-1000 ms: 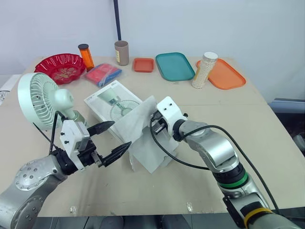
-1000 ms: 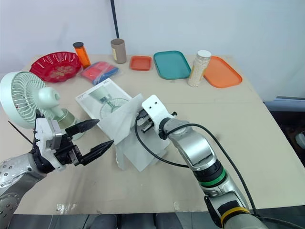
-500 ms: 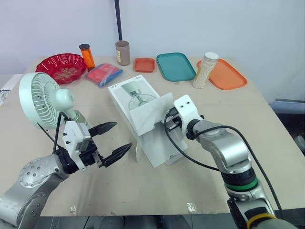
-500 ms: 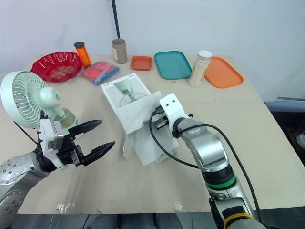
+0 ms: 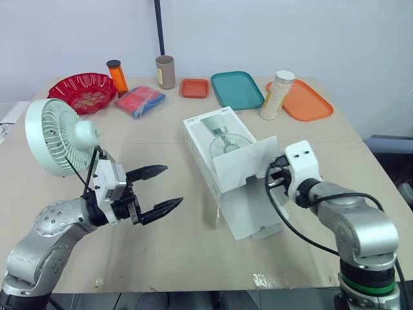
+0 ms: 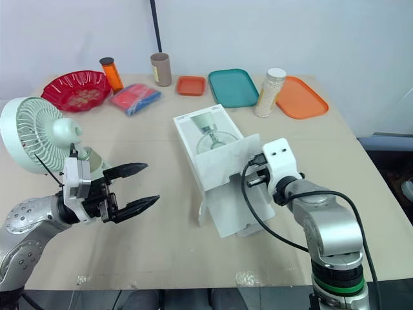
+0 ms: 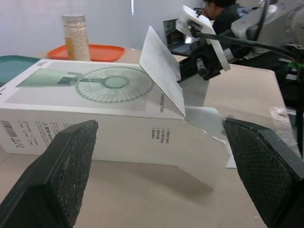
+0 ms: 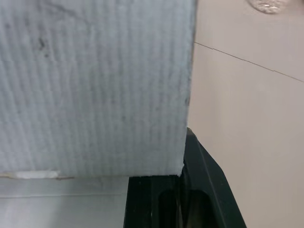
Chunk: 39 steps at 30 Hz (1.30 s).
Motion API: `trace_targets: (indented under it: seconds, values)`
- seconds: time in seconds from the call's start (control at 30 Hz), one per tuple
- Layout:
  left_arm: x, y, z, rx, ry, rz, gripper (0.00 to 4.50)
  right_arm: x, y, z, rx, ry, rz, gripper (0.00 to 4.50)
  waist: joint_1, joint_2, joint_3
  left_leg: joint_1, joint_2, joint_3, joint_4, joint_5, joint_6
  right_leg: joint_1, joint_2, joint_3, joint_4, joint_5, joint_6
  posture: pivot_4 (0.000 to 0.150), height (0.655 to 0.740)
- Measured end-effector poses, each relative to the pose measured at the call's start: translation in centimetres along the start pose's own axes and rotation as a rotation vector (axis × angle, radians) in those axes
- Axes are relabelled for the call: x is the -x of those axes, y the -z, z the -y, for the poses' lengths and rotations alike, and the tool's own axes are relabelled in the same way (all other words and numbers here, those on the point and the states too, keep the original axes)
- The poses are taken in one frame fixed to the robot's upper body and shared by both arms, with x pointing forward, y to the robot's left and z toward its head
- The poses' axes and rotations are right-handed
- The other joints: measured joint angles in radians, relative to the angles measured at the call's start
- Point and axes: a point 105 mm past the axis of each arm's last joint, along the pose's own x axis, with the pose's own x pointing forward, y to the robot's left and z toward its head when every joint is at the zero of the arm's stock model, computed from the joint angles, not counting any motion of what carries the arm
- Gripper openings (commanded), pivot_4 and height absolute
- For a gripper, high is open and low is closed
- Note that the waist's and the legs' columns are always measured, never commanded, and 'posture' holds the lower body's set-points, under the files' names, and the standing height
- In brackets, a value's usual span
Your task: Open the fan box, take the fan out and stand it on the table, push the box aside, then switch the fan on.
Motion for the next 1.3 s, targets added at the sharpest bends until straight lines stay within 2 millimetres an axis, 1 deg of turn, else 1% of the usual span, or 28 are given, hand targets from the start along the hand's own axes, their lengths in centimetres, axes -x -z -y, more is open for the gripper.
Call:
trace_targets:
  seconds: [0.17,0.27,0.33,0.4,0.57,0.63,0.73,0.83,0.9,0.93,1.03,1.17,1.3]
  values:
    - [-0.2,0.3,0.2,0.010,0.036,-0.007,4.50,1.5,0.6,2.2,-0.027,0.037,-0.009,0.06,0.001,0.000,0.000,0.000,0.000,0.000,0.000,0.000,0.000,0.001,0.000,0.000,0.000,0.000,0.000,0.150,0.7400]
    - [-0.5,0.2,0.6,0.004,0.081,-0.002,4.50,2.6,1.6,3.8,-0.079,0.066,-0.026,0.06,0.002,0.000,0.000,0.000,-0.001,0.000,0.000,0.000,0.000,0.001,0.000,0.000,0.000,0.000,0.000,0.150,0.7400]
    - [-0.6,0.3,0.7,0.008,0.091,-0.003,4.50,3.2,1.9,4.8,-0.109,0.098,-0.026,0.06,0.002,0.000,0.000,0.000,-0.001,0.000,0.001,0.000,0.000,0.001,0.000,0.000,0.000,0.000,0.000,0.150,0.7400]
    - [-0.9,0.3,0.7,0.002,0.106,-0.007,4.50,4.1,2.6,6.2,-0.147,0.139,-0.035,0.06,0.002,0.001,0.000,0.001,-0.001,0.000,0.001,0.000,0.000,0.002,0.000,0.000,0.000,0.000,0.000,0.150,0.7400]
    - [-1.4,0.4,0.6,-0.008,0.126,-0.004,4.50,5.0,4.2,7.4,-0.203,0.180,-0.071,0.06,0.001,0.002,-0.001,0.001,-0.001,0.000,0.001,0.000,0.000,0.003,0.000,0.000,0.000,0.000,0.001,0.150,0.7400]
    - [-1.6,0.5,0.4,-0.011,0.124,-0.004,4.50,5.3,4.5,7.7,-0.221,0.188,-0.072,0.06,0.001,0.002,-0.001,0.002,-0.001,0.000,0.001,0.000,0.000,0.003,0.000,0.000,0.000,0.000,0.001,0.150,0.7400]
    - [-2.2,0.5,0.7,-0.018,0.159,0.002,4.50,5.6,4.8,8.2,-0.248,0.189,-0.073,0.06,0.002,0.003,-0.001,0.002,-0.001,0.000,0.001,0.000,0.000,0.003,0.000,0.000,0.000,0.000,0.001,0.150,0.7400]
    - [-2.3,0.9,0.8,-0.010,0.184,-0.013,4.50,6.7,5.9,10.3,-0.279,0.236,-0.109,0.06,0.003,0.003,-0.002,0.002,-0.001,0.000,0.001,0.000,0.001,0.003,0.000,0.000,0.000,-0.001,0.001,0.150,0.7400]
    - [-2.4,1.1,0.8,-0.006,0.188,-0.020,4.50,7.3,6.2,11.1,-0.297,0.256,-0.111,0.06,0.003,0.003,-0.002,0.002,-0.001,0.000,0.001,0.000,0.001,0.003,0.000,0.000,0.000,-0.001,0.001,0.150,0.7400]
    - [-2.4,1.2,0.8,-0.006,0.190,-0.021,4.50,7.4,6.4,11.2,-0.302,0.258,-0.116,0.06,0.003,0.003,-0.002,0.002,-0.001,0.000,0.001,0.000,0.001,0.004,0.000,0.000,0.000,-0.001,0.001,0.150,0.7400]
    - [-2.5,1.1,0.7,-0.013,0.192,-0.021,4.50,8.0,7.9,12.2,-0.344,0.272,-0.154,0.06,0.002,0.004,-0.002,0.002,-0.001,0.000,0.002,0.000,0.001,0.004,0.000,0.001,0.000,-0.001,0.001,0.150,0.7400]
    - [-2.5,1.1,0.7,-0.015,0.188,-0.026,4.50,8.2,8.6,13.8,-0.413,0.306,-0.151,0.06,0.001,0.005,-0.003,0.004,-0.001,0.001,0.002,0.000,0.001,0.004,0.000,0.001,0.001,0.000,0.001,0.150,0.7400]
    - [-2.5,1.2,0.7,-0.013,0.183,-0.027,4.50,8.5,9.0,14.6,-0.399,0.325,-0.155,0.06,0.002,0.007,-0.004,0.003,-0.001,0.001,0.002,0.000,0.001,0.005,0.000,0.002,0.000,-0.001,0.001,0.150,0.7400]
